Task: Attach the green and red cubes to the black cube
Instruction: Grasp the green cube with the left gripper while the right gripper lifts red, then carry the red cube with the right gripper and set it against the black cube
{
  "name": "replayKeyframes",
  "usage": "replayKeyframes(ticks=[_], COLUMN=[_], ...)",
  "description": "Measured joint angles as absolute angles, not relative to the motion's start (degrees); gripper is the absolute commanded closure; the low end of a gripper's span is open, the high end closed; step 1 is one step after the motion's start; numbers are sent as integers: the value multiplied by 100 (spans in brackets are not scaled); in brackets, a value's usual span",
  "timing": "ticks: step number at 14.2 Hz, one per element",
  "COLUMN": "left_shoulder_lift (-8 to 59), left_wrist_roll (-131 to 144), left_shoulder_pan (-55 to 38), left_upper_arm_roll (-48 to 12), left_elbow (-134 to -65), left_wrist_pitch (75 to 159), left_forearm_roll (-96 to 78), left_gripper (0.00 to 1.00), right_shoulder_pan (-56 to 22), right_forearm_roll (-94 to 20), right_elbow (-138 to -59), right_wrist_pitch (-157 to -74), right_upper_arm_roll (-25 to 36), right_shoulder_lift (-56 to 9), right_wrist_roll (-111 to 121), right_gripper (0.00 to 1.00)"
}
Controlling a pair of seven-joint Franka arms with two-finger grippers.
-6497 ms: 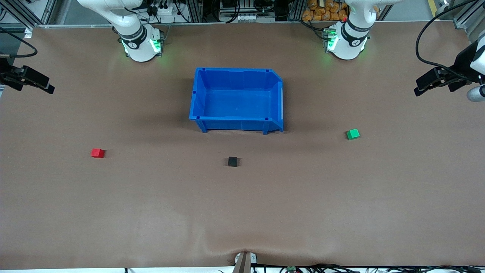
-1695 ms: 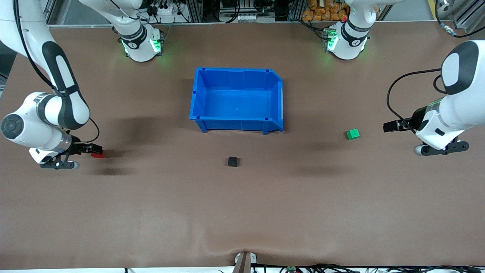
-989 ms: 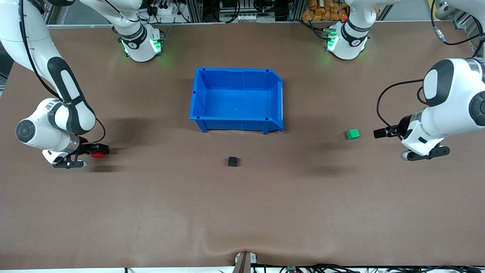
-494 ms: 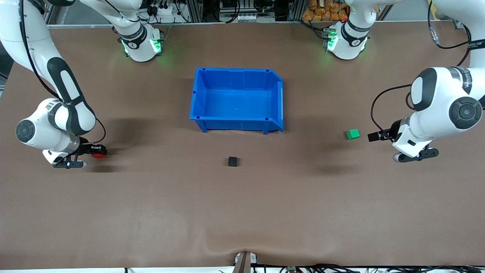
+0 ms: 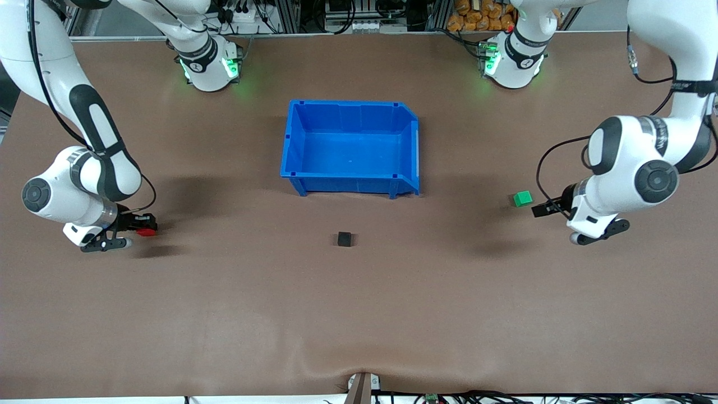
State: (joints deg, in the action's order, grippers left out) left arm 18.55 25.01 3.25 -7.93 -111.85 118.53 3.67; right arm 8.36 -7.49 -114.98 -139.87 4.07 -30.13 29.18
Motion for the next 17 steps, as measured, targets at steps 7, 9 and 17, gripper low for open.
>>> replayKeyframes(ticks=[7,9,17], left_shoulder_lift=[2090,2105,2132], left_wrist_roll=[2531,2531,2535], left_shoulder_pan=[314,324,446], left_upper_arm_roll=[-787,-785,-769], left_elbow=[-12063,-12278,-12683], left_wrist_pitch=[13114,13339,13784], left_forearm_roll=[387,417,538], left_gripper=[0,0,0], right_shoulder_pan=[275,-5,-1858], right_forearm_roll=[-753,-752,-752], right_elbow=[-10680,-10493,-9875], right_wrist_pitch=[-13592,-13580,-13556], right_upper_arm_roll=[88,71,25], right_shoulder_lift=[-3003,-3003,-3336], right_wrist_roll=[5561,6348,7298], right_gripper=[100,100,100])
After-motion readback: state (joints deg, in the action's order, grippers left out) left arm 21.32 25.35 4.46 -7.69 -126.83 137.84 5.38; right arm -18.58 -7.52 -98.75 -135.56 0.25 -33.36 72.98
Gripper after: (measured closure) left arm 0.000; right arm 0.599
